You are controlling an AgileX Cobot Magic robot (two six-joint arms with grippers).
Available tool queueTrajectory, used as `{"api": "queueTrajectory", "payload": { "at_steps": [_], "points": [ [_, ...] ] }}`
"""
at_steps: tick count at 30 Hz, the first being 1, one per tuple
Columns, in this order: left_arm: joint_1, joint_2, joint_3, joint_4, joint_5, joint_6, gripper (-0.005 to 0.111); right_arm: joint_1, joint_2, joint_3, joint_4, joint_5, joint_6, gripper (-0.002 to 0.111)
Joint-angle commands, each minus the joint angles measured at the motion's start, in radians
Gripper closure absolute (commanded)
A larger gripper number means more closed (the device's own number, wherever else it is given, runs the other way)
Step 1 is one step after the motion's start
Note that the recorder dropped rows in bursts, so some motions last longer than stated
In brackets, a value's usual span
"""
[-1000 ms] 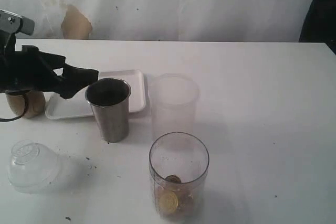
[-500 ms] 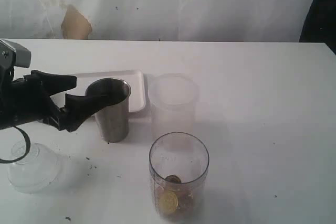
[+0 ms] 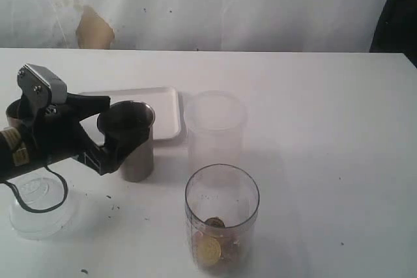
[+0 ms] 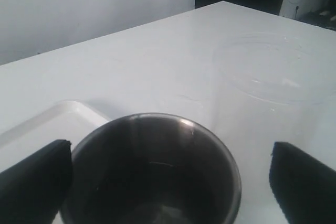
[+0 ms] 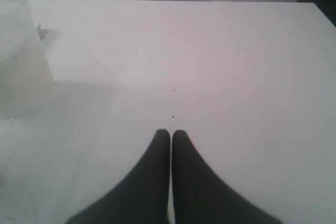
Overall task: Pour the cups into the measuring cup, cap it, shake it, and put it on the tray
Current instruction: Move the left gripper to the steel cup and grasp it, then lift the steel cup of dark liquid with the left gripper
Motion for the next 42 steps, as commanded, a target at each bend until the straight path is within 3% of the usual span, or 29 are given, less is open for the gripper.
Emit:
{"api": "queueTrajectory", "payload": {
  "at_steps": [1, 11, 22, 33, 42],
  "points": [
    [-0.005, 0.019, 0.007, -0.027, 0.02, 0.017, 0.011, 0.003, -0.006, 0.005, -0.002, -0.015, 0.004, 0.107],
    [-0.005, 0.019, 0.007, -0.111, 0.024, 0.051, 0.011, 0.003, -0.006, 0.005, -0.002, -0.015, 0.004, 0.107],
    [-0.005, 0.019, 0.007, -0.109, -0.078, 0.046, 0.011, 0.003, -0.006, 0.005, -0.002, -0.015, 0.004, 0.107],
    [-0.005, 0.009, 0.007, -0.111, 0.049, 0.028, 0.011, 0.003, -0.006, 0.005, -0.002, -0.015, 0.004, 0.107],
    [-0.005, 0.092, 0.007, -0.104, 0.018, 0.028, 0.011, 0.003, -0.006, 0.005, 0.004, -0.015, 0.004, 0.107]
  ]
}}
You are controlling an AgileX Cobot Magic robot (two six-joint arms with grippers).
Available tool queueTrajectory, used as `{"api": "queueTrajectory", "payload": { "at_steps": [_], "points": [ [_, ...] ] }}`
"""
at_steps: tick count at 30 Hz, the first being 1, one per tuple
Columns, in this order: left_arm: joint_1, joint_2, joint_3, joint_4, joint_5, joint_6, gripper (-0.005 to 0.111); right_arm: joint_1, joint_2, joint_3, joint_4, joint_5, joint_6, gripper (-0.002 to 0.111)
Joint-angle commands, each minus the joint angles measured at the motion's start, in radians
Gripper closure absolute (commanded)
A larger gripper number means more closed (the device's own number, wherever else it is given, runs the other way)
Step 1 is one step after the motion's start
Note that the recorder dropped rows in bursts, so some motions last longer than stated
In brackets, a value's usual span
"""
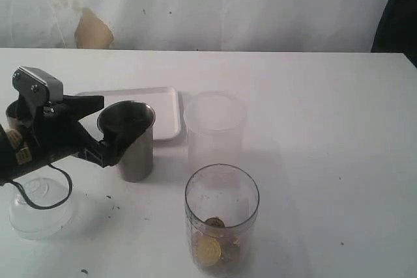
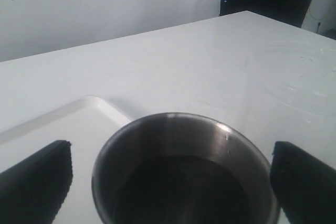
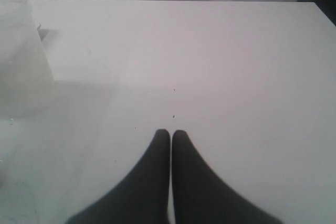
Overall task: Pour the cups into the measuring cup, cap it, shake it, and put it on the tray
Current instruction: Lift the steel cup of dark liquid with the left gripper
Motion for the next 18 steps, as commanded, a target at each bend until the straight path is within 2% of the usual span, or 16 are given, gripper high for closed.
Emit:
{"api": "queueTrajectory", "payload": {
  "at_steps": [1, 9, 18],
  "points": [
    [-0.004, 0.049, 0.007, 0.009, 0.054, 0.008, 0.011, 0.003, -0.006, 0.005, 0.002, -0.015, 0.004, 0.107],
    [-0.004, 0.056, 0.007, 0.009, -0.039, 0.011, 0.011, 0.003, -0.006, 0.005, -0.001, -0.015, 0.004, 0.107],
    [-0.004, 0.045, 0.007, 0.025, -0.058, 0.011, 0.011, 0.003, -0.006, 0.005, -0.001, -0.015, 0.004, 0.107]
  ]
}}
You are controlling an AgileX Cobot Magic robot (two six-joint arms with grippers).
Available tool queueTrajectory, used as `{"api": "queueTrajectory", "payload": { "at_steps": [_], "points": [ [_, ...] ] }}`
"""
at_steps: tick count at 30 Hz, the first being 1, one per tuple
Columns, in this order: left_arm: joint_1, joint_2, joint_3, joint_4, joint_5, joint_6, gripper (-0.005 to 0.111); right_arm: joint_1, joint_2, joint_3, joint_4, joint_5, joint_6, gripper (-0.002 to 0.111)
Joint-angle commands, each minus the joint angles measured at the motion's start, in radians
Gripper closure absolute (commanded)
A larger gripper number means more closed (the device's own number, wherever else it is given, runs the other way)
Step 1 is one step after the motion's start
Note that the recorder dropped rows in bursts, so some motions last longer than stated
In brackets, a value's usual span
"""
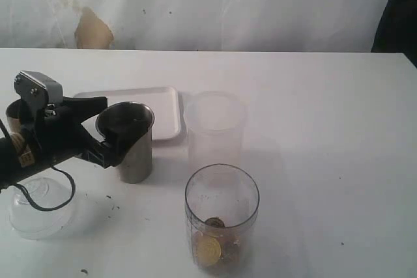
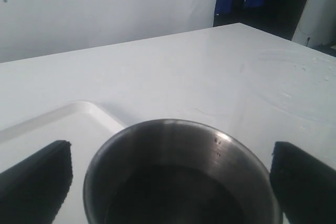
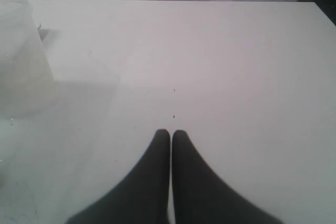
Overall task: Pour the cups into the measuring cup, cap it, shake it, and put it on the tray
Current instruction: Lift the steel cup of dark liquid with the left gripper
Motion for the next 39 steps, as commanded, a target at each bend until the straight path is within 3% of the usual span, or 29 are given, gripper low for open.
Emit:
{"api": "queueTrajectory", "payload": {
  "at_steps": [1, 12, 39],
  "points": [
    [-0.004, -0.006, 0.007, 0.036, 0.036, 0.017, 0.011, 0.003, -0.006, 0.005, -0.003, -0.015, 0.004, 0.107],
    [-0.004, -0.106, 0.009, 0.078, 0.08, -0.033, 0.011, 0.003, -0.006, 0.005, -0.003, -0.015, 0.004, 0.107],
    [-0.004, -0.125, 0.016, 0.084, 0.179, -0.036, 0.011, 0.003, -0.006, 0.005, -0.003, -0.015, 0.004, 0.107]
  ]
}}
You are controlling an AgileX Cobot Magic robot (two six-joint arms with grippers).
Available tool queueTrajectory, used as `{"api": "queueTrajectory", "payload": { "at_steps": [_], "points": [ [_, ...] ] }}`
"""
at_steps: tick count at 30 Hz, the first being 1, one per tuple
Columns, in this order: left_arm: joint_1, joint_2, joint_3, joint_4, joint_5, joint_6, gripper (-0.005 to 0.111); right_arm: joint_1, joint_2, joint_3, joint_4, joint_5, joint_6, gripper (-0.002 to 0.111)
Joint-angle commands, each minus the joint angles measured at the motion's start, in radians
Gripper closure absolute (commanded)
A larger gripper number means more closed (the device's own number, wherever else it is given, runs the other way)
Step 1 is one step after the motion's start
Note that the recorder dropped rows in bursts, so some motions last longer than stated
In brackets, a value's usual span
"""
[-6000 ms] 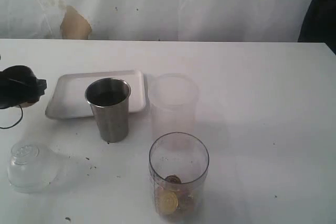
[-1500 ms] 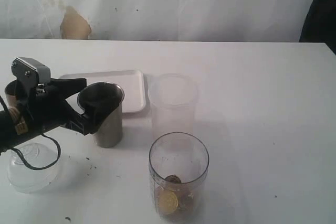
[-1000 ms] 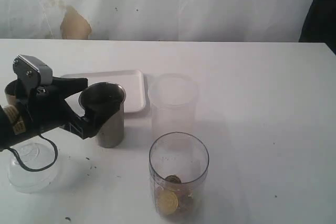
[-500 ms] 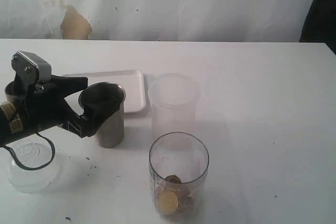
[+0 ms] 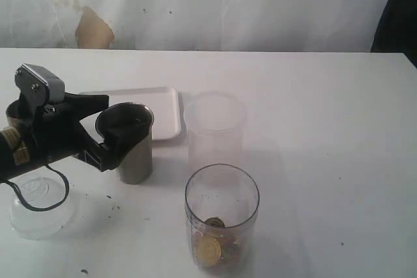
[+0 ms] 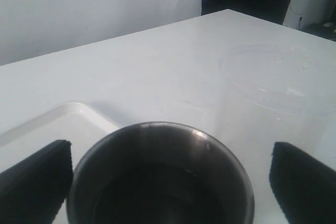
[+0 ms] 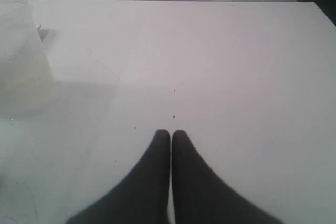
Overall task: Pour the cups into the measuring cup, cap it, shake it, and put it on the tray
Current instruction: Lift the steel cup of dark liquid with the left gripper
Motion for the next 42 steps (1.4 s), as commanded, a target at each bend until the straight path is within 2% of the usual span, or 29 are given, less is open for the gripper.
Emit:
{"api": "queueTrajectory", "payload": {
  "at_steps": [1, 9, 15, 21, 42],
  "points": [
    [-0.004, -0.049, 0.023, -0.005, 0.079, -0.009, 0.011, 0.003, -0.006, 0.005, -0.003, -0.015, 0.004, 0.107],
    [-0.004, -0.109, 0.08, -0.028, 0.114, -0.009, 0.011, 0.003, -0.006, 0.005, -0.003, -0.015, 0.004, 0.107],
    [-0.004, -0.109, 0.122, -0.12, 0.108, 0.043, 0.011, 0.003, -0.006, 0.005, -0.003, -0.015, 0.004, 0.107],
    [-0.004, -0.009, 0.122, -0.127, 0.043, 0.046, 0.011, 0.003, -0.006, 0.005, -0.003, -0.015, 0.004, 0.107],
    [-0.004, 0.209, -0.069, -0.066, -0.042, 0.041, 0.011, 0.003, -0.006, 0.005, -0.003, -0.015, 0.004, 0.107]
  ]
}}
